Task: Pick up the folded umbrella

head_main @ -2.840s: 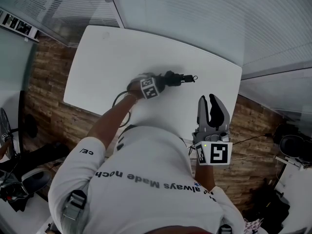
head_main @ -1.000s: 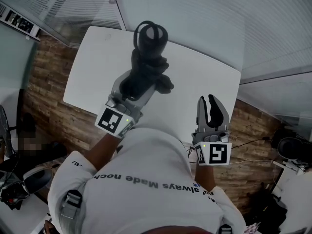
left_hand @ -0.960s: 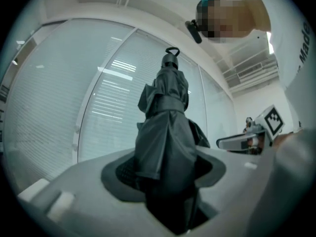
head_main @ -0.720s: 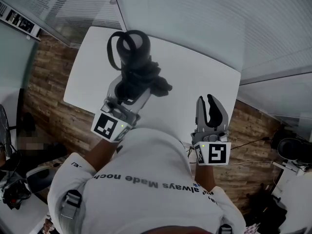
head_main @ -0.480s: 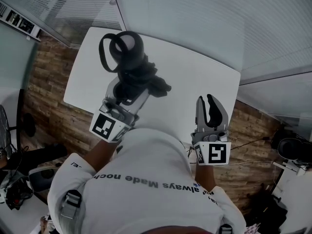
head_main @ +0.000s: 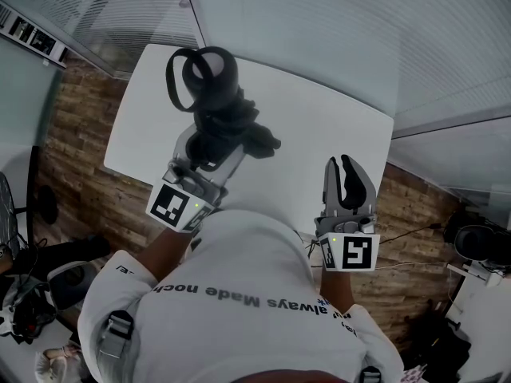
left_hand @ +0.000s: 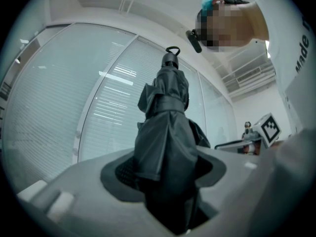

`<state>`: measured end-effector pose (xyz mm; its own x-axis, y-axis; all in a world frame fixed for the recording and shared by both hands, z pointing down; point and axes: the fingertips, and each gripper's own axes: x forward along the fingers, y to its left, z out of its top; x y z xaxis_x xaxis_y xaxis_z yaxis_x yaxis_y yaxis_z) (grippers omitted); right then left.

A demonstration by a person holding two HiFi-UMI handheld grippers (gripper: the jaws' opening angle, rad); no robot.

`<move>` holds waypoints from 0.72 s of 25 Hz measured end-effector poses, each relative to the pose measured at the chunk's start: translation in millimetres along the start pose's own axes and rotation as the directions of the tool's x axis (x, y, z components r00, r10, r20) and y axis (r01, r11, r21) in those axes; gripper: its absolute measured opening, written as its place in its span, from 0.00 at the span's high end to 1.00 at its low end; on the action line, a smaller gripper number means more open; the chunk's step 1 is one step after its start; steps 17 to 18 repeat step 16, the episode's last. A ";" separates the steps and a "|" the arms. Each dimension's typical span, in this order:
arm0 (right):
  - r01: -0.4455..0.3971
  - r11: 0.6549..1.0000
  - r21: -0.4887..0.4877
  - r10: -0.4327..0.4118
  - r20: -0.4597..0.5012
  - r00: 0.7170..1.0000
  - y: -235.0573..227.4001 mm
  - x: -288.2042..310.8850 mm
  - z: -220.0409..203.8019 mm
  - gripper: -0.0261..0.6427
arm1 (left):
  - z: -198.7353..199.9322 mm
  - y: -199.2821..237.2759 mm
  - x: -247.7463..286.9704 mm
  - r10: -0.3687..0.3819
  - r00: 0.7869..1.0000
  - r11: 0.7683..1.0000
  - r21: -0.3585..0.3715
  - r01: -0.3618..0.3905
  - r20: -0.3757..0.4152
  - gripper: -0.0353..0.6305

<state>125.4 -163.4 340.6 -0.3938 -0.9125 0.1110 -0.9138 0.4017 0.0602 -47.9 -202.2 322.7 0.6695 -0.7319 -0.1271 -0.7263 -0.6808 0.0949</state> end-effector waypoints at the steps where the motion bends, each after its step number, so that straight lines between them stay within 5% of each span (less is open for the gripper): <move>1: -0.001 1.000 -0.001 0.001 0.001 1.000 0.1 0.0 0.1 0.85 | 0.0 0.1 -0.2 0.000 1.000 1.000 -0.003 0.000 0.001 0.57; 18: -0.009 1.000 -0.001 0.009 -0.002 1.000 1.9 1.7 1.5 0.85 | 2.0 2.4 -0.9 0.003 1.000 1.000 -0.010 -0.003 -0.007 0.57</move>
